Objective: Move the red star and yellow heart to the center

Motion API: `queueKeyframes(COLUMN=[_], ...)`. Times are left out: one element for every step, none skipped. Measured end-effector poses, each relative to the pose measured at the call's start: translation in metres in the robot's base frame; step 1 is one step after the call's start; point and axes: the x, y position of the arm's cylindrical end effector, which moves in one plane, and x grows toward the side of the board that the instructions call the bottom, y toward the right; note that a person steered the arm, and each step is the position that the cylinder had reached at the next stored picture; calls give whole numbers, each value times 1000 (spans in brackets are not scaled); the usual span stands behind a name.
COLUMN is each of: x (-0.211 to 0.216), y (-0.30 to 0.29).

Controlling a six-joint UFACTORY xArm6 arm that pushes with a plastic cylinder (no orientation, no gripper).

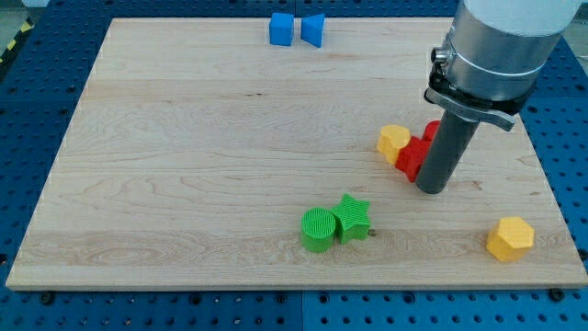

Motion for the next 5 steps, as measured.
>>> queueKeyframes(x=[0,0,5,4,-23], y=[0,0,19,57,58])
